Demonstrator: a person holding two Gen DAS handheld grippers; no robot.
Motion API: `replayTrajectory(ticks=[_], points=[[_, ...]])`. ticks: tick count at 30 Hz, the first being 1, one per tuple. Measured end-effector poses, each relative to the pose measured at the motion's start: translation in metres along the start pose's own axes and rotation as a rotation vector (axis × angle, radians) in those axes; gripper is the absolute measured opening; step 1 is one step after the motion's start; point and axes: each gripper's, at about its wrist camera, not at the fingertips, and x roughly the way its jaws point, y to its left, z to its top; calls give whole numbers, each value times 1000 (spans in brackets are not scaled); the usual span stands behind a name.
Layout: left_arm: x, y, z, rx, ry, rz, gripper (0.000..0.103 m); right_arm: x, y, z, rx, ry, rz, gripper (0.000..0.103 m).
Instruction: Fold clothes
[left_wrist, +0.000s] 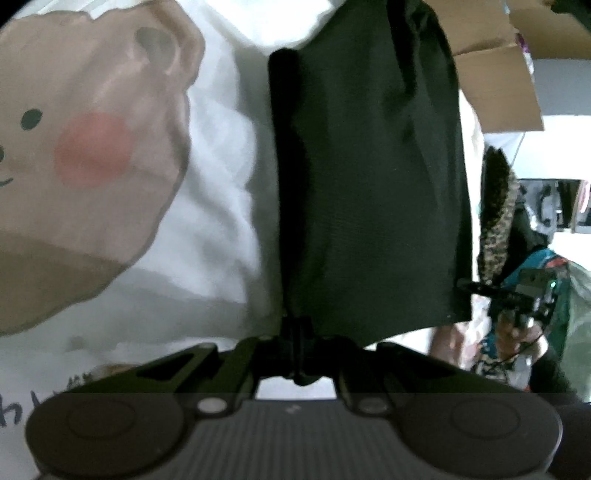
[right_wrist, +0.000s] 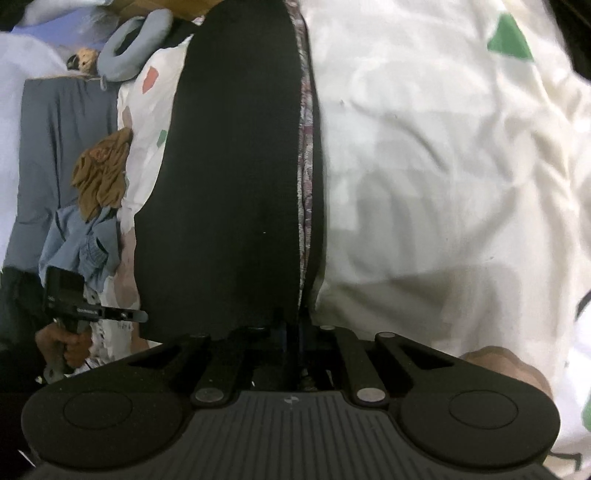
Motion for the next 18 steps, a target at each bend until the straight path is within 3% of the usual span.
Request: replayTrajectory(ticks=[9,18], points=[[-38,-2,-3,27,-16,-31,2,-15,19,-14,6,1,48,2],[-50,10,-18,23,54,-42,2,-13,22,-41,22,84,87,2]])
